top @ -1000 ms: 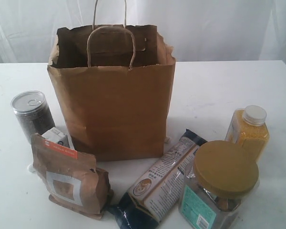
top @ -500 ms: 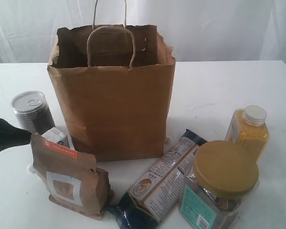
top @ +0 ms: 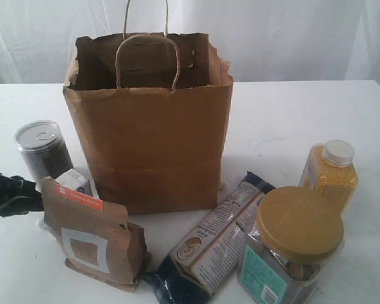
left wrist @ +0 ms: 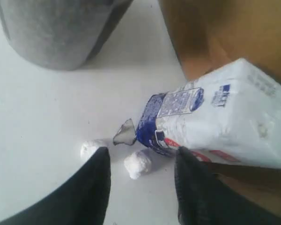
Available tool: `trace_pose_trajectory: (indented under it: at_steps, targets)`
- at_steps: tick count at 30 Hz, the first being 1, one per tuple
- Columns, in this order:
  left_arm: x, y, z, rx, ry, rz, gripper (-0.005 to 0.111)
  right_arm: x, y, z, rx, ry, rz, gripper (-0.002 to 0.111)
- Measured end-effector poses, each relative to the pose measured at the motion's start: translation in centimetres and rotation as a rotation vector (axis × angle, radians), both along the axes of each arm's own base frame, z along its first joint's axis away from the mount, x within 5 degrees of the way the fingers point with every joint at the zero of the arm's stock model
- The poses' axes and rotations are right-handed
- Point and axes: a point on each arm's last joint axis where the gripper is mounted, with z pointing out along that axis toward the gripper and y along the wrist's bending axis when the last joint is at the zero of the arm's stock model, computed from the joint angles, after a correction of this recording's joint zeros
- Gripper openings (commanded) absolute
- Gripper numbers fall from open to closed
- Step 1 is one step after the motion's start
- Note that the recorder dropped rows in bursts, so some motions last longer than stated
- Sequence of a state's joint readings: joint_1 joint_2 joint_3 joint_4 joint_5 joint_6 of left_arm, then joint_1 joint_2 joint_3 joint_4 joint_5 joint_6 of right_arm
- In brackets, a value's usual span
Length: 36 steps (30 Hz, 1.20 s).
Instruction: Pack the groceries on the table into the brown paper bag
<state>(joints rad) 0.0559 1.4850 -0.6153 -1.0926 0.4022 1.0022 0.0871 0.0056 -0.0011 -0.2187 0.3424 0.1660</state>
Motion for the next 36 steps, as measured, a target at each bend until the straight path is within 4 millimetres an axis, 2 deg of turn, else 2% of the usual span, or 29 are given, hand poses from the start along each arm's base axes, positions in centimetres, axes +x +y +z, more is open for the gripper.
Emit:
trace_pose_trajectory:
  at_steps: [9, 24, 30, 34, 36]
  targets:
    - [0.5, 0.2, -2.2, 0.034, 0.056, -0.014, 0.048, 0.0, 0.0, 0.0, 0.000, 0.000, 0.000, 0.000]
    - [1.4, 0.3, -2.1, 0.097, -0.115, -0.108, 0.048, 0.0, 0.0, 0.0, 0.000, 0.000, 0.000, 0.000]
    - [1.8, 0.2, -3.7, 0.106, -0.102, -0.148, 0.048, 0.0, 0.0, 0.0, 0.000, 0.000, 0.000, 0.000]
    - [1.8, 0.2, -4.0, 0.098, -0.097, -0.153, 0.047, 0.0, 0.0, 0.0, 0.000, 0.000, 0.000, 0.000]
    - [1.8, 0.2, -4.2, 0.100, -0.093, -0.155, 0.042, 0.0, 0.0, 0.0, 0.000, 0.000, 0.000, 0.000]
